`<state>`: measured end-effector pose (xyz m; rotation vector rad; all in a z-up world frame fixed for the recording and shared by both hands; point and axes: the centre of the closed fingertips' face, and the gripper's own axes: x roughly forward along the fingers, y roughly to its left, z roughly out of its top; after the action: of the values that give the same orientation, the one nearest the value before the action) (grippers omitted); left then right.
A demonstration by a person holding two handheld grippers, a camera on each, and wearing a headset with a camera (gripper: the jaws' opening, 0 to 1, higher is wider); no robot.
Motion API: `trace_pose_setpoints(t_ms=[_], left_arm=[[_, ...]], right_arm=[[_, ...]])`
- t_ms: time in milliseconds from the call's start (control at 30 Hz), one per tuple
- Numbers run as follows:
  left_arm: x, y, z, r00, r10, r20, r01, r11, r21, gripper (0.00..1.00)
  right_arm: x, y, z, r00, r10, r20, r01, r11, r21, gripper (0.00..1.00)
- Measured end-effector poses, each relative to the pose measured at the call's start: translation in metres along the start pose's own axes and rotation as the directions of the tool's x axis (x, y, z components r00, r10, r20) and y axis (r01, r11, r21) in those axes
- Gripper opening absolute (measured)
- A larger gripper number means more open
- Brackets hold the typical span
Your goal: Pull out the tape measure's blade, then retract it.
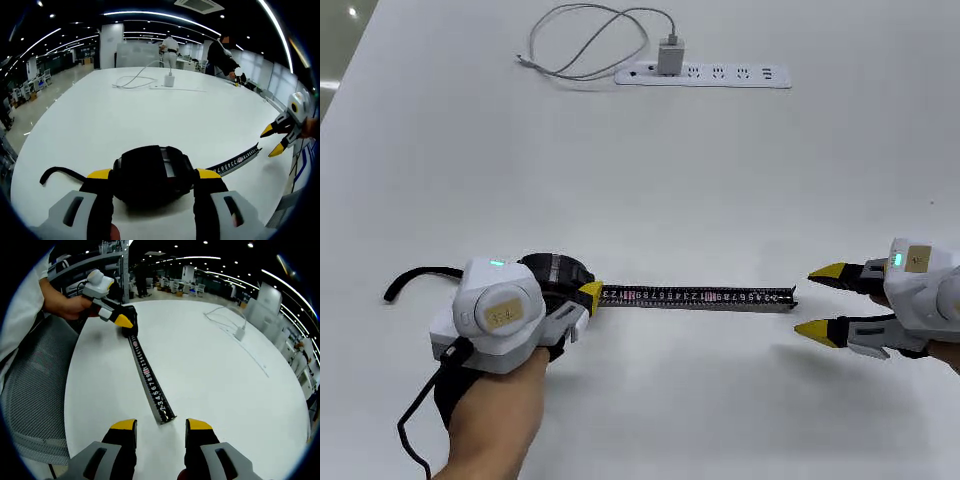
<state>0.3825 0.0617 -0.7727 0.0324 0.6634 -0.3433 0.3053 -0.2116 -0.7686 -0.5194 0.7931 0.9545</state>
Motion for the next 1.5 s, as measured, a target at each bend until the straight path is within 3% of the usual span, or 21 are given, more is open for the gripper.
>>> trace_pose_setpoints(t_ms=[600,1500], left_arm=[[0.0,0.0,0.0,0.9998,-0.017,0.004,0.017,1.0,-0.013,0.6],[0.0,0.0,-0.001,0.9998,-0.021,0.004,0.021,1.0,-0.01,0.6]], right_arm=[[0.013,-0.007,0.002,0.9973,0.047,-0.057,-0.051,0.996,-0.07,0.29],[0.031,-0.005,-0.007,0.9812,0.146,-0.127,-0.162,0.978,-0.133,0.15]])
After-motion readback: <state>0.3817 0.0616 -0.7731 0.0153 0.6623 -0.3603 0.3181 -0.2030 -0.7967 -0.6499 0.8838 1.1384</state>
